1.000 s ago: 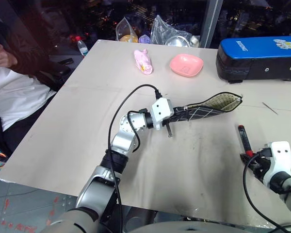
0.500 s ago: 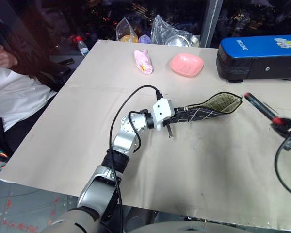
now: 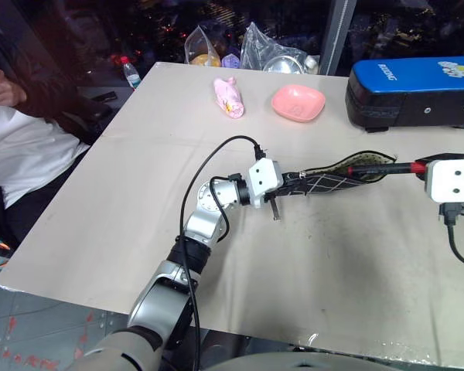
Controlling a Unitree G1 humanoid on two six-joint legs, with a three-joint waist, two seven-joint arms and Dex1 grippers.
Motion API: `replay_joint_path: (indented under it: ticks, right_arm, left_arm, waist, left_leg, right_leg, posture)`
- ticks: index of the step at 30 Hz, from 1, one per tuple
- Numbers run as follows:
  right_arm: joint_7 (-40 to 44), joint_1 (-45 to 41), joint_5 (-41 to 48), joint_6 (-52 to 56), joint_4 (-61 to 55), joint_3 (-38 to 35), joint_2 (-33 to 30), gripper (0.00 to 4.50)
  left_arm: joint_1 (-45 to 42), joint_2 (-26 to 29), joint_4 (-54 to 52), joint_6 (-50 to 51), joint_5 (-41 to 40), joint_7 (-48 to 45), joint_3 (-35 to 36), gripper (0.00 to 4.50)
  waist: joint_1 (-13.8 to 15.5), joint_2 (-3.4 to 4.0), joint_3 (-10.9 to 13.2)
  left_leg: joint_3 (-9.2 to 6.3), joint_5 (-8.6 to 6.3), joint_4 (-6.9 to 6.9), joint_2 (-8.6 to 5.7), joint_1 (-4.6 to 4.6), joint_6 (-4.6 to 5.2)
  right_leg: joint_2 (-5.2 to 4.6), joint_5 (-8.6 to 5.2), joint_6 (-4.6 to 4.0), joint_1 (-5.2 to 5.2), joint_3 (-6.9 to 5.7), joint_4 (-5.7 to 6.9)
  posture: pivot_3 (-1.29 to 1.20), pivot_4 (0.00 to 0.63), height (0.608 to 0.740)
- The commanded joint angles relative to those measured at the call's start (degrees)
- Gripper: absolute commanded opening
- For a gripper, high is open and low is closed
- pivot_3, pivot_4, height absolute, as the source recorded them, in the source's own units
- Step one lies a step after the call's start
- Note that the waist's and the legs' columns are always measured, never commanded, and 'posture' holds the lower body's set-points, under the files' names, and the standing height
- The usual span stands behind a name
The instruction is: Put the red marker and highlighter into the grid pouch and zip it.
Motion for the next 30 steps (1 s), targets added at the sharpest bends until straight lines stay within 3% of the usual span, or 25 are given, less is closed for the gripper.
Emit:
replay_joint_path:
  ticks: [1, 4, 7, 14, 15, 16, 23, 30]
  right_arm:
    - [1.6, -12.9, -4.2, -5.2, 0.9, 10.7, 4.2, 0.17]
    - [3.5, -21.6, -7.9, -6.4, 3.2, 19.1, 12.1, 0.17]
    - [3.7, -24.2, -10.6, -7.7, 6.2, 22.8, 17.3, 0.17]
    - [2.1, -22.0, -12.2, -12.4, 10.4, 20.3, 19.3, 3.44]
    - [1.6, -21.8, -12.2, -13.0, 10.7, 19.5, 19.2, 4.11]
    - [0.8, -21.6, -12.2, -13.3, 10.9, 18.6, 19.2, 4.36]
    - [0.4, -17.2, -8.6, -8.9, 6.6, 10.3, 18.5, 4.48]
    - [-4.3, -11.7, 11.8, 28.0, -11.0, -3.5, 28.8, 4.48]
  left_arm:
    - [-1.2, -0.4, -1.5, -2.0, 0.1, -0.6, -0.5, 0.00]
    - [-1.4, -1.0, -1.5, -2.0, 0.2, -0.5, -0.6, 0.00]
    - [-1.5, -1.6, -1.7, -1.8, 0.1, -0.3, -0.6, 0.00]
    - [-1.2, -2.2, -1.9, -1.0, -0.2, 0.5, 0.0, 0.00]
    - [-1.1, -2.3, -1.9, -0.9, -0.3, 0.5, 0.1, 0.00]
    - [-1.0, -2.3, -1.8, -0.8, -0.3, 0.5, 0.2, 0.00]
    - [-1.2, -2.4, -1.1, -0.4, -1.0, -0.1, 0.6, 0.00]
    - [-2.0, -3.3, 0.8, -0.5, -1.1, -0.3, 1.0, 0.00]
  waist:
    - [-0.5, 0.01, 0.0]
    - [-1.1, -0.07, 0.1]
    - [-1.1, -0.08, 0.1]
    - [-0.6, -0.08, 0.1]
    - [-0.6, -0.07, 0.1]
    - [-0.6, -0.07, 0.1]
    - [-0.8, -0.07, 0.1]
    - [-0.8, -0.07, 0.0]
  left_leg:
    - [0.04, 0.00, -0.01, 0.00, -0.02, 0.00]
    - [0.03, 0.00, 0.01, 0.01, -0.02, 0.00]
    - [0.02, 0.02, 0.03, 0.00, -0.03, -0.01]
    - [-0.01, 0.14, 0.03, -0.05, -0.04, -0.21]
    - [-0.01, 0.14, 0.04, -0.05, -0.03, -0.20]
    - [-0.01, 0.13, 0.04, -0.05, -0.03, -0.20]
    - [-0.02, 0.10, 0.03, -0.05, -0.01, -0.13]
    - [-0.12, 0.01, 0.12, -0.04, -0.02, 0.00]
  right_leg:
    - [0.00, 0.00, 0.00, -0.05, 0.05, 0.02]
    - [0.02, 0.00, 0.01, -0.04, 0.03, 0.03]
    - [0.03, 0.02, 0.02, -0.06, 0.04, 0.04]
    - [0.03, 0.08, 0.10, -0.08, 0.06, 0.04]
    - [0.04, 0.09, 0.10, -0.08, 0.06, 0.06]
    - [0.04, 0.09, 0.11, -0.08, 0.07, 0.07]
    - [0.06, 0.09, 0.11, -0.08, 0.08, 0.12]
    - [0.07, 0.11, 0.11, -0.05, 0.12, 0.16]
  posture:
    - [0.00, 0.150, 0.740]
    - [0.00, 0.150, 0.740]
    - [0.00, 0.150, 0.740]
    - [0.00, 0.150, 0.740]
    - [0.00, 0.150, 0.740]
    - [0.00, 0.150, 0.740]
    - [0.00, 0.150, 0.740]
    - [0.00, 0.150, 0.740]
